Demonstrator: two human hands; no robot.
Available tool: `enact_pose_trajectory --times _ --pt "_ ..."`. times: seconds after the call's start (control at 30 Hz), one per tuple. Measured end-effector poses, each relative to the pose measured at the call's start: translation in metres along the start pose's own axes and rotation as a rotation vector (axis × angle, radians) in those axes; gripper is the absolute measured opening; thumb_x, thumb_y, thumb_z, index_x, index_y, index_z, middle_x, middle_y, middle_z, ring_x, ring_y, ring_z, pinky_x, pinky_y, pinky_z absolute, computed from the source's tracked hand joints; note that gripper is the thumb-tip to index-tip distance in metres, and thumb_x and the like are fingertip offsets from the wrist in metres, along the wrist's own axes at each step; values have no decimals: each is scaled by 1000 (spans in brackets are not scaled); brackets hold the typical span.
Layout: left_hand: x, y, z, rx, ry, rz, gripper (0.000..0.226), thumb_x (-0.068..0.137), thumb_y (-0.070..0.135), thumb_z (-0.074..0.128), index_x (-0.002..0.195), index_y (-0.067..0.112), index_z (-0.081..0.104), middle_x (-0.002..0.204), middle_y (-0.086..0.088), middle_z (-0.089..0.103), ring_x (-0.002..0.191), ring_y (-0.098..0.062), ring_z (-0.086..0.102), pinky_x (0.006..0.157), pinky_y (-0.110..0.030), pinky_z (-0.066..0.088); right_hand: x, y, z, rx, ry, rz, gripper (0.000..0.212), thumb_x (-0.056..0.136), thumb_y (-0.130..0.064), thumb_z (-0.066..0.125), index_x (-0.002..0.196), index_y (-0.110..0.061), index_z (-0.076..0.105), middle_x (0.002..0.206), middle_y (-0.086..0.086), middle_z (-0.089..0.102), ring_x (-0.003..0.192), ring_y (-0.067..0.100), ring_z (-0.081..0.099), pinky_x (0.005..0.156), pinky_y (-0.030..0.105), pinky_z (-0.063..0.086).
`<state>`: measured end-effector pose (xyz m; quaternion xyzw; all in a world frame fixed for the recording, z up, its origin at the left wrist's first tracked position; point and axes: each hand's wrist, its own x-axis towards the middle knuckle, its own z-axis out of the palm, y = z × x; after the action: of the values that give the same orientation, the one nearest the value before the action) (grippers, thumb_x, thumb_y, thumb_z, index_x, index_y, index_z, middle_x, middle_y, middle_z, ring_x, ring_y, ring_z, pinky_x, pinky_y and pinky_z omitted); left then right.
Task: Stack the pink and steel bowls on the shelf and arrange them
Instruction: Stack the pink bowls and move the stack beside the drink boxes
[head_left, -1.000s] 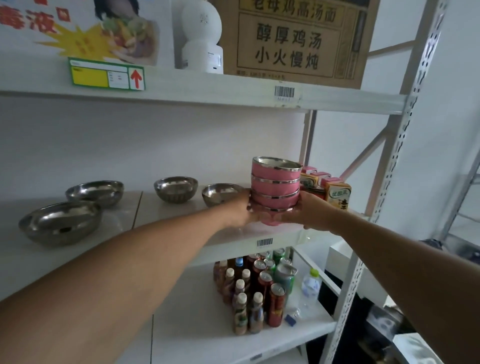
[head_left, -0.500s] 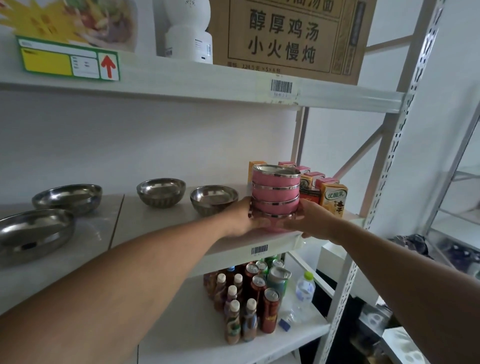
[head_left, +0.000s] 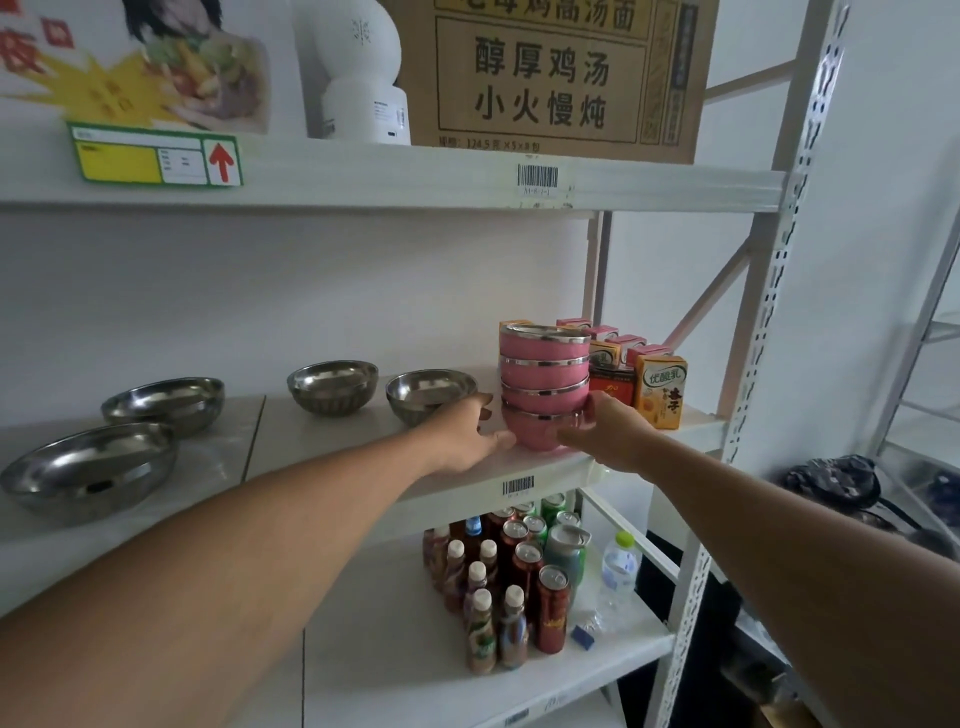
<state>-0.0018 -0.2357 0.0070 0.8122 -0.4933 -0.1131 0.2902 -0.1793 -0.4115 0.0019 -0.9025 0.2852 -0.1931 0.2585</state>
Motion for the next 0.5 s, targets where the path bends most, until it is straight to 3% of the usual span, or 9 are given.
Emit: enact_pose_trajectory --times 0.1,0.2,0.27,0.33,0.43,0.5 --pt "-17 -5 -8 53 -5 -7 89 103 51 70 173 15 26 171 -3 46 155 -23 47 130 -43 35 1 3 6 -3 4 10 41 90 -41 75 122 -20 62 110 -3 71 98 15 68 76 29 58" --pt "-40 -16 -20 119 5 0 86 104 51 69 172 18 29 175 -3 39 159 -22 40 132 -38 30 -5 4 13 -38 71 63 53 88 -44 76 127 -15 57 118 4 66 102 21 65 85 39 60" --pt "-56 -24 -26 171 14 -17 85 104 54 67 172 20 30 175 -4 40 159 -23 42 130 -39 33 -14 4 19 -9 138 143 67 87 -48 77 134 -11 48 122 9 58 98 22 60 76 36 58" --pt "-72 -33 -32 197 29 -66 85 104 58 65 172 22 30 174 -5 42 157 -25 45 128 -40 36 -24 2 24 -24 200 143 65 89 -49 75 131 -9 46 117 10 56 90 20 56 62 28 47" --pt "-92 -43 -38 215 40 -108 86 103 62 63 171 21 30 174 -8 41 157 -26 45 128 -48 39 -42 -5 31 -104 243 -37 41 93 -46 69 114 -15 53 106 4 64 82 14 58 60 26 45" --pt "-105 -47 -41 221 60 -121 87 103 63 63 171 19 31 173 -9 43 156 -26 46 127 -47 40 -53 -15 35 -137 173 -224 32 95 -47 67 113 -21 60 100 -7 65 78 4 57 59 20 40"
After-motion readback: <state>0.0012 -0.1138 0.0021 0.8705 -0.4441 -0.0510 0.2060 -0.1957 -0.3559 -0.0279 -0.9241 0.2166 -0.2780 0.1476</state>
